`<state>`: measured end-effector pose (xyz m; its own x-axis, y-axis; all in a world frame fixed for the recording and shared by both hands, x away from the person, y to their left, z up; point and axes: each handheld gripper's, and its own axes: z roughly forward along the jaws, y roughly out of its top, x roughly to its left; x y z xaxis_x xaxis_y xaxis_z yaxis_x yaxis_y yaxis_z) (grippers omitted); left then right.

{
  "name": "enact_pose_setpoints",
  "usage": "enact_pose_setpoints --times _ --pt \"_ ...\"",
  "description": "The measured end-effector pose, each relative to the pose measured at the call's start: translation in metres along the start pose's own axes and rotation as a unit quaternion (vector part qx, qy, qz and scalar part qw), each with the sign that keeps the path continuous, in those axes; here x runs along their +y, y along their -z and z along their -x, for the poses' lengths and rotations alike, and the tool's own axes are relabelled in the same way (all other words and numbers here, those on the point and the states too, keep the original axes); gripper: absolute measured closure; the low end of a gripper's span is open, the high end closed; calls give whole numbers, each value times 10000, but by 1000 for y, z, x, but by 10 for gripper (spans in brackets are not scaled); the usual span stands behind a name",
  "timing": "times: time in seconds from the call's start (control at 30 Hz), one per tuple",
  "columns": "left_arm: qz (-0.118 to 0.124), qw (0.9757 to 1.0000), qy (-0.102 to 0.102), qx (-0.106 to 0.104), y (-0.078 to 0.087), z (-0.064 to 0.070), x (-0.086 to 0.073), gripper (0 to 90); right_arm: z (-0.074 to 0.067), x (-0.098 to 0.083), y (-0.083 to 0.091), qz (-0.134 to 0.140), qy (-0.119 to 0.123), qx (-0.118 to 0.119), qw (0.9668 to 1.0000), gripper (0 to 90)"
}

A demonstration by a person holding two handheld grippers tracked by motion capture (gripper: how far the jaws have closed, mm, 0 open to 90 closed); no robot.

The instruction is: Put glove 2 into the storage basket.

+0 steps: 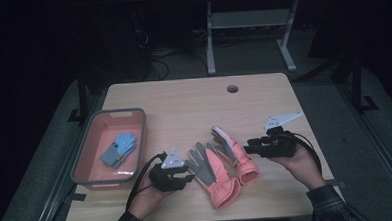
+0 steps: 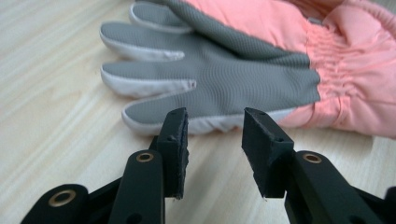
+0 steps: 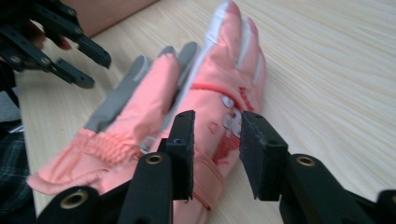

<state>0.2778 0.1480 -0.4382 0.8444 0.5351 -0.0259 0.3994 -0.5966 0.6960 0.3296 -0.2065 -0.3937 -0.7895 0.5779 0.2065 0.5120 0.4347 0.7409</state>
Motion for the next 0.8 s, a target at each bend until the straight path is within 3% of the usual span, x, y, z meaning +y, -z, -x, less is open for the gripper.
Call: enact_pose_setpoints --times 0.2,0.33,0.4,0.47,0.53,0.7,0.8 --pt "-140 9999 52 -78 -3 5 -5 589 -5 7 -13 -143 -7 221 9997 584" --pt "-219 9997 9 -123 -8 7 -6 589 -7 9 -25 -310 -70 148 9994 539" --pt "-231 9996 -2 -150 -12 9 -6 595 -7 8 -31 -359 -114 178 9991 564" --pt "-256 9995 -25 -206 -16 11 -6 603 -7 7 -33 -418 -125 191 9989 704" --pt "-297 9992 -52 -245 -19 13 -5 605 -9 7 -34 -446 -57 119 9989 788" --pt "-255 9993 -43 -268 -23 12 -4 606 -12 8 -29 -354 -11 -135 9993 825" --pt "-231 9994 5 -266 -24 12 -3 606 -17 13 -17 -148 127 -241 9995 828"
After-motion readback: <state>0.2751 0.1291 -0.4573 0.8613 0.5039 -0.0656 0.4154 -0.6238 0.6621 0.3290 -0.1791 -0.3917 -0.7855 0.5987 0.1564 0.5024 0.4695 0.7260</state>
